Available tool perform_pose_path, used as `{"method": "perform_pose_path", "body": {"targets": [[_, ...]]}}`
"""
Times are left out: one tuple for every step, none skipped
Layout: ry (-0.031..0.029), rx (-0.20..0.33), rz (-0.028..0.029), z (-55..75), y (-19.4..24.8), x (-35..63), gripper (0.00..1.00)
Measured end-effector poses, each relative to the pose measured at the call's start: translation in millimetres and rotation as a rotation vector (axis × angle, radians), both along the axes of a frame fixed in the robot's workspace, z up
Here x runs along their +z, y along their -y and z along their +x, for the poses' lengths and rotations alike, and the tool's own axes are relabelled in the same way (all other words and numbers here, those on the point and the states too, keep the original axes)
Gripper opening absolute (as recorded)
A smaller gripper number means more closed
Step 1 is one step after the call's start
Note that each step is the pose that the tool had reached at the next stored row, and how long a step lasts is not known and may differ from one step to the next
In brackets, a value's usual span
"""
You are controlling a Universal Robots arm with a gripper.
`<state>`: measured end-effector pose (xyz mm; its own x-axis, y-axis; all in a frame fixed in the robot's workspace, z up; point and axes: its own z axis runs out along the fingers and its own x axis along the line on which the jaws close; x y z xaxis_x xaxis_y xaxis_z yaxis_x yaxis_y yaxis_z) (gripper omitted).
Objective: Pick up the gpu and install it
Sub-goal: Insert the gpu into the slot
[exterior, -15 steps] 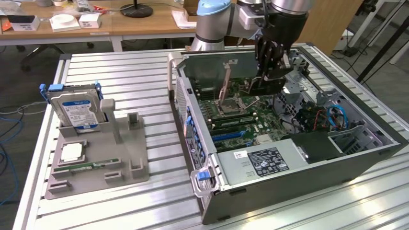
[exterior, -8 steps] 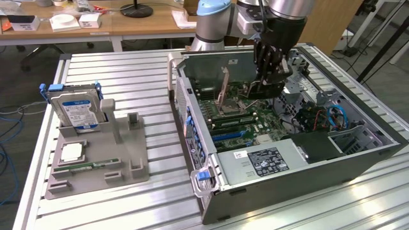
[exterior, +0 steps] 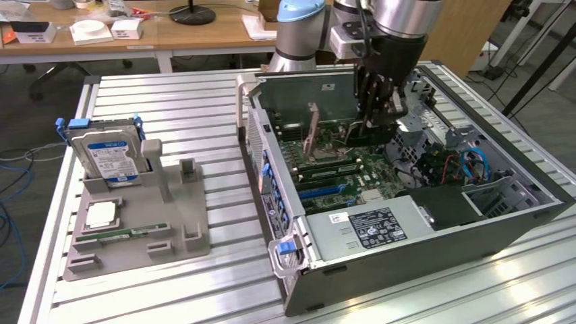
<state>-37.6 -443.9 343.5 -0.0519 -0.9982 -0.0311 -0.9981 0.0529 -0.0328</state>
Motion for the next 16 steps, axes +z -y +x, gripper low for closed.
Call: {"method": "perform_pose_path", "body": {"targets": [[0.0001, 0.0, 0.0, -1.0, 0.8, -1.7, 0.26], [0.0002, 0.0, 0.0, -1.8, 1.6, -3.2, 0.26], [0.0003, 0.0, 0.0, -2.6, 2.3, -4.8, 0.26], [0.0004, 0.0, 0.0, -3.4, 2.9, -6.6, 0.26], [0.0005, 0.0, -0.0001, -4.3, 3.4, -8.4, 0.26], [0.0006, 0.0, -0.0001, -5.2, 4.0, -10.2, 0.26], [0.0007, 0.0, -0.0001, -6.2, 4.6, -11.9, 0.26], [0.0007, 0.0, -0.0001, -7.2, 5.6, -13.7, 0.26], [0.0007, 0.0, -0.0002, -7.9, 6.8, -15.3, 0.26], [0.0008, 0.0, 0.0, -8.8, 8.0, -16.9, 0.26], [0.0008, 0.0, -0.0001, -9.7, 9.1, -18.6, 0.26], [0.0008, 0.0, -0.0002, -10.3, 10.2, -20.2, 0.26], [0.0008, 0.0, 0.0, -10.8, 11.4, -21.8, 0.26], [0.0008, 0.0, 0.0, -11.7, 12.6, -23.6, 0.26], [0.0008, 0.0, -0.0002, -12.7, 13.7, -25.3, 0.26], [0.0008, 0.0, -0.0002, -13.4, 14.7, -27.0, 0.26]]}}
